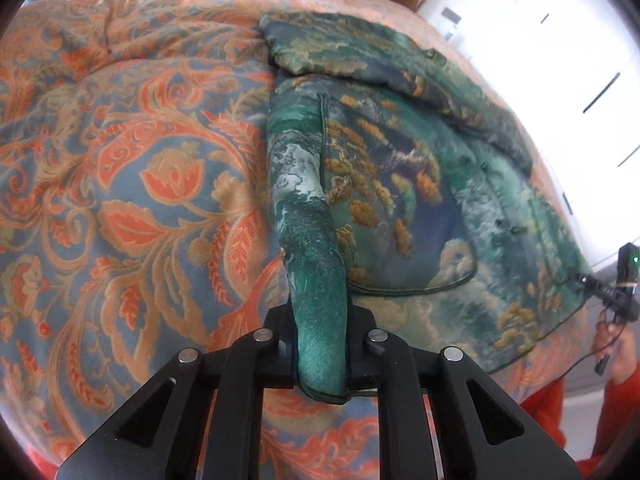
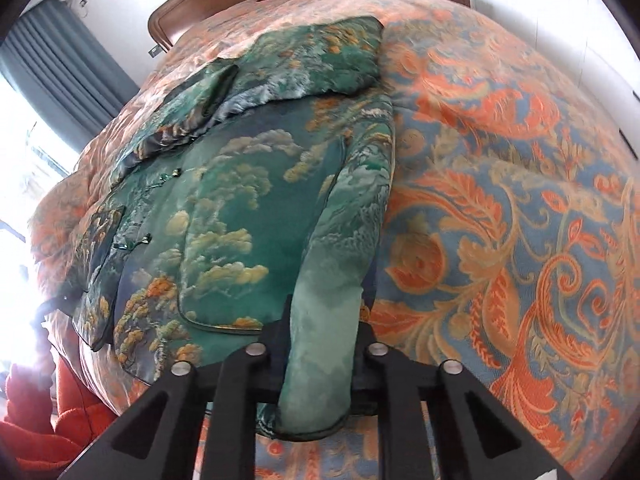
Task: Fold large clothes
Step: 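Lift the hem with both tools and fold it toward the collar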
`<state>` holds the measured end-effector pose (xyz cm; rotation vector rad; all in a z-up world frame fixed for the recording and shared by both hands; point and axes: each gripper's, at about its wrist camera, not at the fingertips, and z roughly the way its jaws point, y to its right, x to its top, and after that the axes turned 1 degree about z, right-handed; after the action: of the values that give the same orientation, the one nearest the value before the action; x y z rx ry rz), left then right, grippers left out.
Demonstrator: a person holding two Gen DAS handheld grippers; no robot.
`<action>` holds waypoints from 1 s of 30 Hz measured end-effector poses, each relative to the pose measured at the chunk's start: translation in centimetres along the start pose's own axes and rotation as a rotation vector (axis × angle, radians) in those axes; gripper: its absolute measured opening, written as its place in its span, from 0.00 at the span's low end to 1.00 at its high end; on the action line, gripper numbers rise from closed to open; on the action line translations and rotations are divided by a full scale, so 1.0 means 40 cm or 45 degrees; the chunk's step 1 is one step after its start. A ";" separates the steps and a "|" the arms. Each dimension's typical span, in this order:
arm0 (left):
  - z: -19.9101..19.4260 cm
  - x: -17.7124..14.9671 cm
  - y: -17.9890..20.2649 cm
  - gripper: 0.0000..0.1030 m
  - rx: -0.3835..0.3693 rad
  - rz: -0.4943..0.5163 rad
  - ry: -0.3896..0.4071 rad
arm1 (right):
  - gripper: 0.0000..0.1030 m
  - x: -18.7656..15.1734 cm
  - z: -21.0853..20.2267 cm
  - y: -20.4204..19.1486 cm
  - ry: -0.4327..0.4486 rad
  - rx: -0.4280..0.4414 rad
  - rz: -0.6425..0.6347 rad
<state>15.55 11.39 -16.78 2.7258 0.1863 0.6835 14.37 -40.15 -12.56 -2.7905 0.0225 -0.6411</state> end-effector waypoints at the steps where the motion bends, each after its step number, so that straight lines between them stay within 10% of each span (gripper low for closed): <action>1: -0.015 -0.002 0.004 0.12 -0.008 0.007 0.010 | 0.15 0.003 -0.006 -0.004 0.007 0.002 0.001; 22: -0.166 -0.253 -0.003 0.10 0.025 0.113 -0.125 | 0.14 -0.191 -0.150 0.001 -0.036 0.104 0.043; 30: -0.130 -0.236 -0.005 0.12 0.038 0.137 -0.175 | 0.15 -0.225 -0.143 0.015 -0.065 0.103 0.055</action>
<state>4.80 11.11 -16.65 2.8155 0.0182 0.5221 3.83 -41.53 -11.61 -2.7195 0.0450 -0.5479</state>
